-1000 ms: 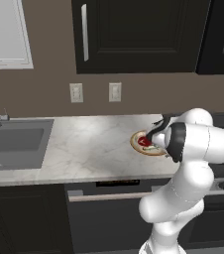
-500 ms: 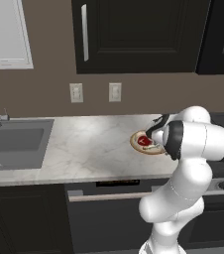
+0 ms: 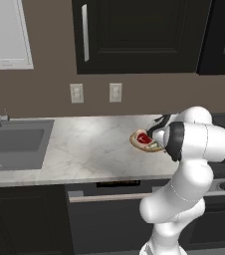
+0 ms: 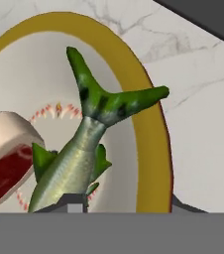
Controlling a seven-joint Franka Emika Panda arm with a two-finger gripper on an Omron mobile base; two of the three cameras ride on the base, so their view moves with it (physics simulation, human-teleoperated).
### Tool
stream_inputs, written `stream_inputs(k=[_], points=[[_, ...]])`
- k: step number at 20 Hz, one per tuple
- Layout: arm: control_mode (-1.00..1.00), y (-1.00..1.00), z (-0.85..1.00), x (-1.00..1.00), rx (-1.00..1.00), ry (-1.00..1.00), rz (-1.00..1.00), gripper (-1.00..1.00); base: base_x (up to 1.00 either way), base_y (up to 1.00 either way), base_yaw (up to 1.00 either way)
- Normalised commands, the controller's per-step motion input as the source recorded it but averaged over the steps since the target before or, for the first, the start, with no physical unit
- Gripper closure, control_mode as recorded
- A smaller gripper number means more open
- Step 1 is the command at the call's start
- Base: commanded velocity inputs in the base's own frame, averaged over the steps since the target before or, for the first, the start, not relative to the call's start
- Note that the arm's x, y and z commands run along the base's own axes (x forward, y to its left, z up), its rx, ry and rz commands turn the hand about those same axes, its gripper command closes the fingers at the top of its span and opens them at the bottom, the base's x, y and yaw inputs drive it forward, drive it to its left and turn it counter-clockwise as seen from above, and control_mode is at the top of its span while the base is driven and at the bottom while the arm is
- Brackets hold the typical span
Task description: Place the bowl with the squash and lemon on the top shelf of the fridge. Place the bowl with the fish and steak on the second highest shelf of the fridge.
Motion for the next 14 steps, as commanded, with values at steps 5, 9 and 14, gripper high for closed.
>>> stream_inputs(k=[5, 9, 14], points=[[-1.0, 0.0, 0.01, -0.21, 0.0, 0.0, -0.01, 1.0, 0.0, 0.0, 0.0], [-1.0, 0.0, 0.29, -0.58, 0.02, -0.06, -0.07, 1.0, 0.0, 0.0, 0.0], [-1.0, 0.0, 0.53, -0.82, 0.03, -0.01, -0.11, 1.0, 0.0, 0.0, 0.0]])
